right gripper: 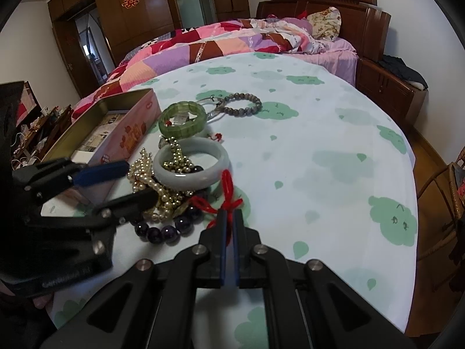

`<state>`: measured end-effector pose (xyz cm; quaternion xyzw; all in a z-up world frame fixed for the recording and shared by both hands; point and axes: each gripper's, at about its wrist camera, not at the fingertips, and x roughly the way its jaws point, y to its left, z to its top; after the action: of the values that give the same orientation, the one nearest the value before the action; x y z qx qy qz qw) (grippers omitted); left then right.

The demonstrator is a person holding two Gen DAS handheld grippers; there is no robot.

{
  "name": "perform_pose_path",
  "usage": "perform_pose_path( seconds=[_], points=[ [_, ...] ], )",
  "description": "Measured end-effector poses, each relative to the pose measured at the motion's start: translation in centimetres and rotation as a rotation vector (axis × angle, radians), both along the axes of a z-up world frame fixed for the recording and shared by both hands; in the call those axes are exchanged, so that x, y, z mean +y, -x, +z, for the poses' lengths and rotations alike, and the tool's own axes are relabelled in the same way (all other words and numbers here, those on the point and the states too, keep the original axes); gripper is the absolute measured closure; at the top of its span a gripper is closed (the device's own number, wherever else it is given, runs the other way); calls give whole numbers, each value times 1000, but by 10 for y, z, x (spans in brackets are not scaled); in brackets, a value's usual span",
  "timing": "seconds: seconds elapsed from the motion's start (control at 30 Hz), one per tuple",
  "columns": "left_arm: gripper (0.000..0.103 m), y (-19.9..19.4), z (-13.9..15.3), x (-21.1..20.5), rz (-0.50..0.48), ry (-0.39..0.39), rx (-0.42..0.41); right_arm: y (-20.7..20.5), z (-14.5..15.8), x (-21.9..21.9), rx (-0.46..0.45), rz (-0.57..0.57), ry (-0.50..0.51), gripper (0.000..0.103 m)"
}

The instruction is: Organize jewelry

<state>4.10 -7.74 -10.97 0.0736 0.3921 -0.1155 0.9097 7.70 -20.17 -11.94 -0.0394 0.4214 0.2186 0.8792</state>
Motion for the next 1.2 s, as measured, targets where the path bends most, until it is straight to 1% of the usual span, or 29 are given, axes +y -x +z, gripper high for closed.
perform_pose_path(
  seconds=[0.07,0.13,0.2,0.27,0.3,0.37,0.43,0.47,0.5,0.57,0.6,0.67,0.8,0.93,1.1,1.2],
  points=[
    [50,-2,-1,3,6,18,9,0,0,0,-1,-1,-2,97],
    [51,-6,-5,7,15,33,36,0,0,-1,-3,-1,-4,97],
    [58,-7,-6,6,21,6,26,0,1,-1,-5,-1,-3,97],
    [63,-7,-8,5,11,2,28,0,1,-1,-6,-2,-3,97],
    [66,-8,-9,2,9,-14,26,0,1,-1,-5,-3,-4,97],
    [67,-9,-10,0,0,-34,23,1,1,-1,-5,-2,-3,97],
    [70,-11,-10,-2,-11,-43,23,1,2,-1,-7,0,-2,97],
    [75,-10,-9,-3,-10,-54,20,1,2,-1,-9,1,-2,97],
    [83,-9,-8,-3,-11,-64,12,2,2,-1,-11,1,-2,97],
    [89,-6,-5,-3,-23,-72,1,2,3,-2,-17,-2,-4,97],
    [97,-4,-3,-4,-29,-75,-6,2,4,-3,-18,-4,-6,97],
    [103,0,1,-4,-39,-87,-22,3,4,-4,-19,-6,-9,97],
    [103,3,3,-4,-53,-74,-15,3,5,-4,-23,-8,-12,97],
    [103,6,6,-3,-55,-58,-25,4,7,-5,-30,-13,-18,97],
    [103,12,17,1,-57,-27,-45,4,14,-9,-47,-24,-28,97],
    [103,14,17,2,-55,-19,-44,4,20,-13,-61,-30,-35,97]
  ],
)
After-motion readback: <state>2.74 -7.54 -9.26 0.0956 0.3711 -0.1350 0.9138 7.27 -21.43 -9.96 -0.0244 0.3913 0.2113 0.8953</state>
